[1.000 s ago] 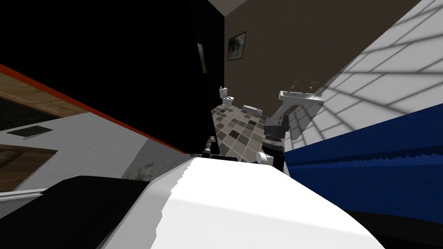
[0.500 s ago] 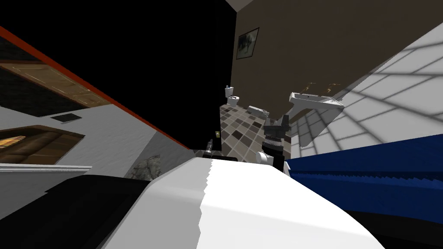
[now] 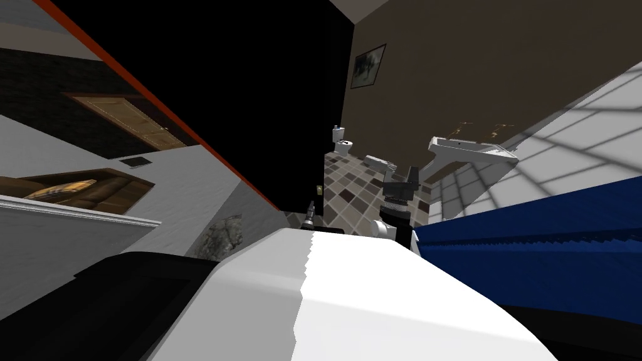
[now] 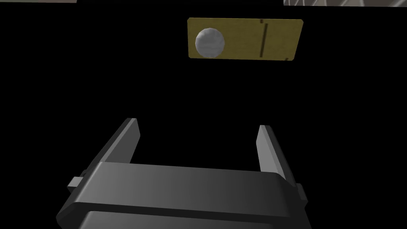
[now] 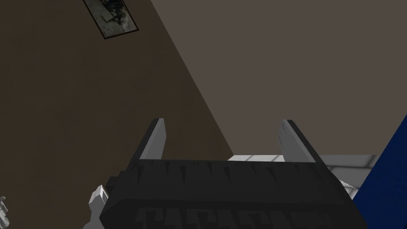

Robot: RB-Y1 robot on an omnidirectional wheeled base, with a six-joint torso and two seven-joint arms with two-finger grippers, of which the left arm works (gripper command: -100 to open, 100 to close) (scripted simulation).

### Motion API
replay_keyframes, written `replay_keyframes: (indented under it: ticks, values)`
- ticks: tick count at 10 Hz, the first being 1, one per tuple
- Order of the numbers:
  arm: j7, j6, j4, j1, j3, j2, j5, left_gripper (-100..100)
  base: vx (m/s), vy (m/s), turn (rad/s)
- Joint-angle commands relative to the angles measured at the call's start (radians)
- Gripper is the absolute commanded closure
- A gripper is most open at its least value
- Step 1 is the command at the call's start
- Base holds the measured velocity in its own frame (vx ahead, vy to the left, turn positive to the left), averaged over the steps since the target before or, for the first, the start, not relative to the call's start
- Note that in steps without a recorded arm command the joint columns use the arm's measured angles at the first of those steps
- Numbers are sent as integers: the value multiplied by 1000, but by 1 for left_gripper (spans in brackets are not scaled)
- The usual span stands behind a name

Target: Push the door open

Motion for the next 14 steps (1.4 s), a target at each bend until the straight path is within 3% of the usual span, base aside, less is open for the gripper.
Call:
replay_keyframes:
  ticks: [1, 2, 5, 6, 8, 9, 10, 11, 14]
  values:
    - [0, 0, 0, 0, 0, 0, 0, -100, -53, -25, 23]
    - [1, 3, 6, -10, 5, 31, 0, -100, 89, -3, -22]
    - [6, 7, 20, -31, 18, 52, 0, -100, 206, -26, -8]
    - [7, 9, 25, -39, 22, 51, 0, -100, 241, -22, -10]
    - [11, 13, 36, -56, 33, 29, 0, -100, 242, -65, -14]
    - [13, 16, 42, -66, 39, 3, 0, -100, 207, -70, -7]
    - [12, 13, 38, -58, 35, 18, 0, -100, 88, -26, 25]
    - [12, 13, 38, -58, 35, 18, 0, 100, -18, 1, -14]
    - [12, 13, 38, -58, 35, 18, 0, 100, -24, 7, -8]
